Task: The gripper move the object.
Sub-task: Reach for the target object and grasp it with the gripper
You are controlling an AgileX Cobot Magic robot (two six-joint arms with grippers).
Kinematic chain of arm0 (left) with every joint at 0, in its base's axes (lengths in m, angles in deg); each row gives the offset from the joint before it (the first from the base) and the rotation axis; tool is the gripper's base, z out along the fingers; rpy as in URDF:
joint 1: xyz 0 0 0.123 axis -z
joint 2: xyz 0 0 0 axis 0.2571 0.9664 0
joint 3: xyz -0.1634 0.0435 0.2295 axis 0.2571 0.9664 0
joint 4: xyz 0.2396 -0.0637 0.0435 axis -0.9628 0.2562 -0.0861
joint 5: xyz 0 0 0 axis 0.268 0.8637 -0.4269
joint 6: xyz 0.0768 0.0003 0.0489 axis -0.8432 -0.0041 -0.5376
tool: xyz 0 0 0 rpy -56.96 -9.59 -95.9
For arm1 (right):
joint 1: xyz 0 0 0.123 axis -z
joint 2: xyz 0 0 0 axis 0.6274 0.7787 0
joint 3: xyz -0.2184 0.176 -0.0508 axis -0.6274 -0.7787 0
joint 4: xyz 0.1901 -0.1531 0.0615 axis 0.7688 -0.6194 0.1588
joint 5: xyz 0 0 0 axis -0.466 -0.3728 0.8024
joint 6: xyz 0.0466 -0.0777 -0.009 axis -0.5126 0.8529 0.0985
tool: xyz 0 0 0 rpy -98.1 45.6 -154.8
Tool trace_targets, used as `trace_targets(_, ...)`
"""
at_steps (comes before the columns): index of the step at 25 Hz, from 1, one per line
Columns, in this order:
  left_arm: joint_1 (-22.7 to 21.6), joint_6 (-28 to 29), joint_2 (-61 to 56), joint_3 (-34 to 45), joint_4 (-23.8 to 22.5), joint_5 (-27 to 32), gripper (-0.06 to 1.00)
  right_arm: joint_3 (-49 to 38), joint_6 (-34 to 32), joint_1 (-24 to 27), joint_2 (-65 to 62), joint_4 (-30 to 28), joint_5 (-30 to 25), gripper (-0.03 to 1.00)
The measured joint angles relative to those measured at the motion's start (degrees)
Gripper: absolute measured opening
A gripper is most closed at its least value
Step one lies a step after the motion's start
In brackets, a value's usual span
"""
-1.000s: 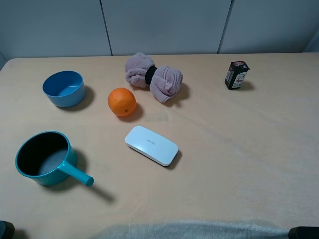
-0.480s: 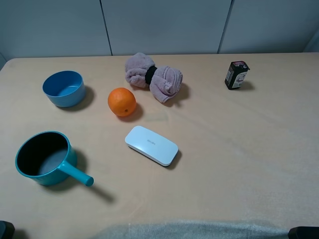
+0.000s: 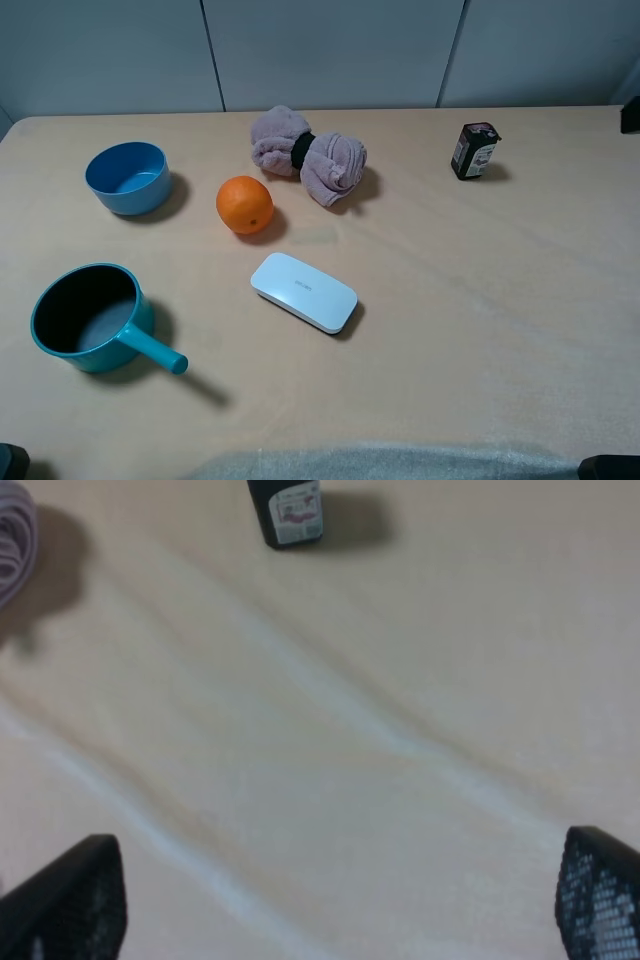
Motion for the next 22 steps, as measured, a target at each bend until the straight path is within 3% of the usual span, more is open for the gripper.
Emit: trace_targets(22, 0.0, 0.0, 0.0, 0.0, 0.0, 0.0, 0.99, 25.55, -0.42, 0.0, 34.73, 0.1, -2.97, 0.67)
